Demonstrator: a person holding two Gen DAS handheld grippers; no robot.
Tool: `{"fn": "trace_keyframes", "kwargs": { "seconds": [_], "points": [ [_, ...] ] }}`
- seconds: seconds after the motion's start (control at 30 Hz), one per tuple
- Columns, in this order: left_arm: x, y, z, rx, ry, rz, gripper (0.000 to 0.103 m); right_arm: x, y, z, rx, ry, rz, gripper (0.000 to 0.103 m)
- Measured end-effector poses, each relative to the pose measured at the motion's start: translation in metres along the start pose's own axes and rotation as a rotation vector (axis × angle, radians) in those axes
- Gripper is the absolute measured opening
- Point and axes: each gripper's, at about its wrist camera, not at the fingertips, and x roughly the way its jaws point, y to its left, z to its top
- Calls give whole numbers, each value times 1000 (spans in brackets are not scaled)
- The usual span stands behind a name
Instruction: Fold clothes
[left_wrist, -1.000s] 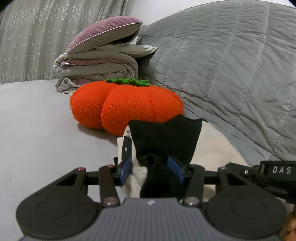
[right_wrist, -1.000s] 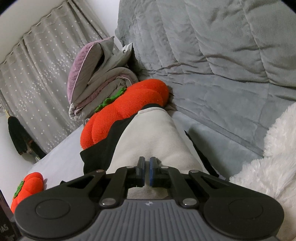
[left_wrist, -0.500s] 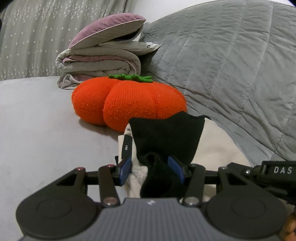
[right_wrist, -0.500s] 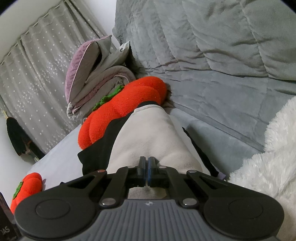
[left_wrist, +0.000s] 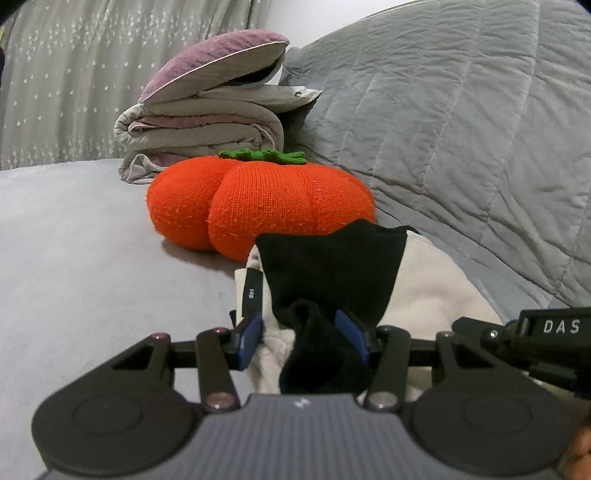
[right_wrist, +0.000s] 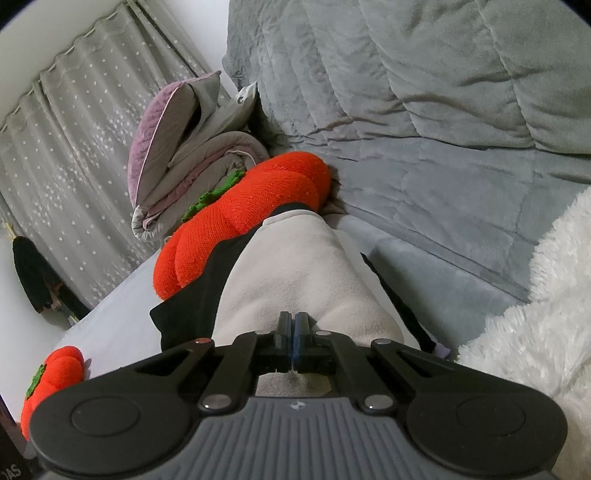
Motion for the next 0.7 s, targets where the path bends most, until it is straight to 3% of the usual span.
{"fn": "trace_keyframes", "kwargs": {
  "seconds": [0.7],
  "points": [
    [-1,-9,-1,46,3,50,47,-9,19,9,-68,31,-36,3]
  ]
}}
